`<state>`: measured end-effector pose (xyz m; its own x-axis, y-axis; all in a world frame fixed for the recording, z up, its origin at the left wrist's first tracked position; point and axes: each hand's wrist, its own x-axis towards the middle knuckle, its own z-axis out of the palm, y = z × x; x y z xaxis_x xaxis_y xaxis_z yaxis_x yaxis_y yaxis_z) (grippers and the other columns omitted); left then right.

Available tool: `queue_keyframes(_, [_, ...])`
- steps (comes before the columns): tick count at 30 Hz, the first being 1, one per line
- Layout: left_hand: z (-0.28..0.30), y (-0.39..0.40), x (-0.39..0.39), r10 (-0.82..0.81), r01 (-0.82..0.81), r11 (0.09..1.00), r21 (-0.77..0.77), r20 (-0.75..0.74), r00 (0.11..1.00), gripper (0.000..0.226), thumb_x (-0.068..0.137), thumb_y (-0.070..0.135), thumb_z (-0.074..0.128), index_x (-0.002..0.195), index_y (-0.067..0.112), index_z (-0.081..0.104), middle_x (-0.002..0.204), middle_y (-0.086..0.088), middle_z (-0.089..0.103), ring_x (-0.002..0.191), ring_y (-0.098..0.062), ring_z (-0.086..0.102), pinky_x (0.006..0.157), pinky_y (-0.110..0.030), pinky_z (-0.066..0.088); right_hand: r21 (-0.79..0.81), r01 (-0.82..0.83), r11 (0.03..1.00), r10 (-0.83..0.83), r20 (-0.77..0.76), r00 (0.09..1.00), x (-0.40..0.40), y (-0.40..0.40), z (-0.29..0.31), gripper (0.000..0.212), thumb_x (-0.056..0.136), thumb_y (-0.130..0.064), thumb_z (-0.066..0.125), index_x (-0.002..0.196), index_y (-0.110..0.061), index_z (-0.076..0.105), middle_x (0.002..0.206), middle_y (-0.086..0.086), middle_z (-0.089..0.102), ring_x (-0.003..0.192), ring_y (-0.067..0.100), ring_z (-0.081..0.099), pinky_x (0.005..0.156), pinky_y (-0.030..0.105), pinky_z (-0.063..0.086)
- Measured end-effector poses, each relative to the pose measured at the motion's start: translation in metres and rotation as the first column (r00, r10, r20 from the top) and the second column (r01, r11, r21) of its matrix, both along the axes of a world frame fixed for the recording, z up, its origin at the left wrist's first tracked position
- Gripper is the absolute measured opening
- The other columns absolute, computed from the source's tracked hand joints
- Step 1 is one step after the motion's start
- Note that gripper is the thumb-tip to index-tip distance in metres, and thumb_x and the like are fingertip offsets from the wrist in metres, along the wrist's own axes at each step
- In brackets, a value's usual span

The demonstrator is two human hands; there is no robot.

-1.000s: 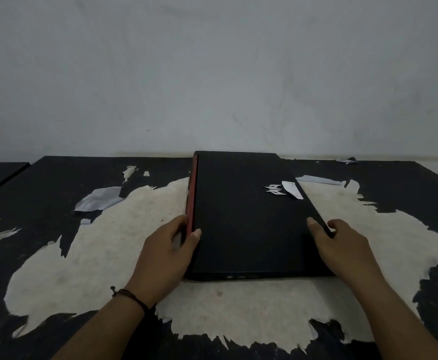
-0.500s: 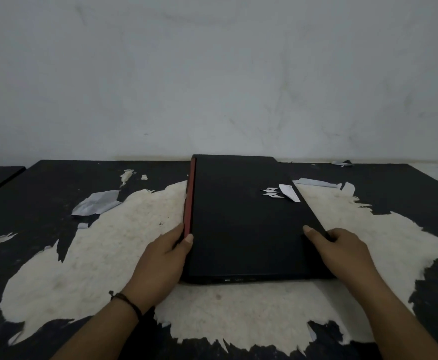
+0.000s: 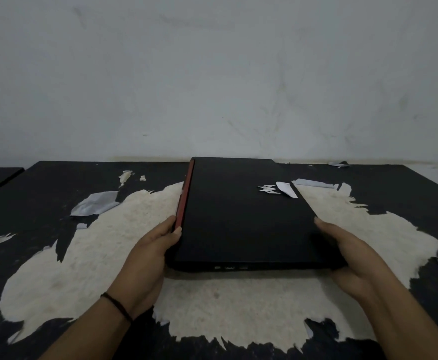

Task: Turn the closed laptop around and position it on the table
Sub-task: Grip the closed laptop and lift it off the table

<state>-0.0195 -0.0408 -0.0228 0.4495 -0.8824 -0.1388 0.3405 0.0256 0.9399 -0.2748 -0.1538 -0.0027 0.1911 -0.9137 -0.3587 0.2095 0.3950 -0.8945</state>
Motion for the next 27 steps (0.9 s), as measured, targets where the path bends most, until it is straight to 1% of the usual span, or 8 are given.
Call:
queue_keyframes(3, [-0.001,0.003,-0.003,-0.029,0.029,0.999,-0.018,-0.039,0.999,0.028,0.092,0.007,0.044,0.091,0.028,0.063,0.077,0.015,0.076,0.094,-0.012,0.064,0.088,-0.032,0.048,-0.002,-0.047,0.999,0.047,0.076,0.996,0.001,0.002,-0.001,0.026,0.072,-0.017,0.069,0.095,-0.006,0.07,0.094,0.012,0.076,0.079,0.023,0.074,0.068,0.036,0.06])
queue_keyframes(5, [-0.001,0.004,-0.004,-0.048,0.046,0.998,-0.04,-0.056,0.997,0.027,0.091,0.007,0.045,0.09,0.027,0.064,0.081,0.014,0.077,0.089,-0.012,0.069,0.084,-0.03,0.05,0.001,-0.061,0.998,0.06,0.111,0.992,0.001,0.0,-0.001,0.022,0.082,-0.018,0.062,0.099,-0.006,0.07,0.098,0.012,0.076,0.08,0.023,0.074,0.068,0.036,0.06])
queue_keyframes(10, [-0.002,0.007,0.002,-0.051,0.045,0.997,-0.058,-0.114,0.992,0.021,0.087,0.007,0.05,0.095,0.022,0.063,0.089,0.008,0.078,0.085,-0.01,0.072,0.074,-0.025,0.058,0.03,-0.16,0.987,0.159,0.021,0.987,0.006,-0.001,-0.004,0.03,0.081,-0.028,0.064,0.102,-0.008,0.071,0.099,0.012,0.076,0.086,0.028,0.073,0.081,0.04,0.055])
queue_keyframes(14, [0.0,0.008,-0.002,-0.025,0.013,0.997,-0.074,-0.162,0.987,0.016,0.087,0.007,0.05,0.091,0.015,0.063,0.074,0.007,0.077,0.071,-0.007,0.072,0.069,-0.024,0.058,0.027,-0.144,0.989,0.144,-0.009,0.989,0.01,0.0,-0.005,0.028,0.085,-0.023,0.061,0.102,-0.002,0.068,0.095,0.016,0.076,0.081,0.03,0.073,0.077,0.042,0.058])
queue_keyframes(18, [-0.003,0.009,0.001,-0.033,0.022,0.998,-0.058,-0.201,0.979,0.033,0.075,0.017,0.059,0.102,0.001,0.068,0.099,-0.011,0.076,0.098,-0.027,0.069,0.087,-0.039,0.051,0.014,-0.13,0.991,0.13,0.034,0.991,0.009,0.0,-0.009,0.027,0.088,-0.021,0.057,0.105,-0.002,0.067,0.097,0.016,0.075,0.082,0.029,0.074,0.07,0.038,0.06])
queue_keyframes(21, [-0.004,0.009,0.005,-0.053,0.047,0.998,-0.039,-0.174,0.983,0.037,0.072,0.018,0.059,0.106,0.005,0.068,0.107,-0.013,0.073,0.1,-0.029,0.068,0.084,-0.041,0.054,0.02,-0.109,0.994,0.107,0.075,0.991,0.01,0.002,-0.008,0.024,0.089,-0.02,0.056,0.1,-0.002,0.067,0.091,0.016,0.076,0.074,0.028,0.074,0.062,0.038,0.061])
queue_keyframes(24, [-0.006,0.009,0.007,-0.071,0.052,0.995,-0.091,-0.226,0.972,0.041,0.073,0.017,0.06,0.113,0.008,0.065,0.113,-0.011,0.071,0.106,-0.028,0.066,0.09,-0.044,0.051,0.011,-0.089,0.996,0.088,0.101,0.991,0.012,0.004,-0.007,0.024,0.089,-0.019,0.055,0.099,-0.002,0.068,0.091,0.014,0.077,0.073,0.026,0.074,0.068,0.039,0.06])
queue_keyframes(27, [-0.008,0.009,0.008,-0.032,-0.016,0.993,-0.117,-0.397,0.917,0.067,0.069,0.017,0.069,0.13,0.003,0.047,0.126,-0.013,0.064,0.113,-0.028,0.062,0.098,-0.046,0.048,0.0,-0.066,0.998,0.066,0.106,0.992,0.014,0.008,-0.006,0.023,0.089,-0.019,0.054,0.096,-0.003,0.068,0.088,0.014,0.077,0.069,0.026,0.074,0.076,0.042,0.055])
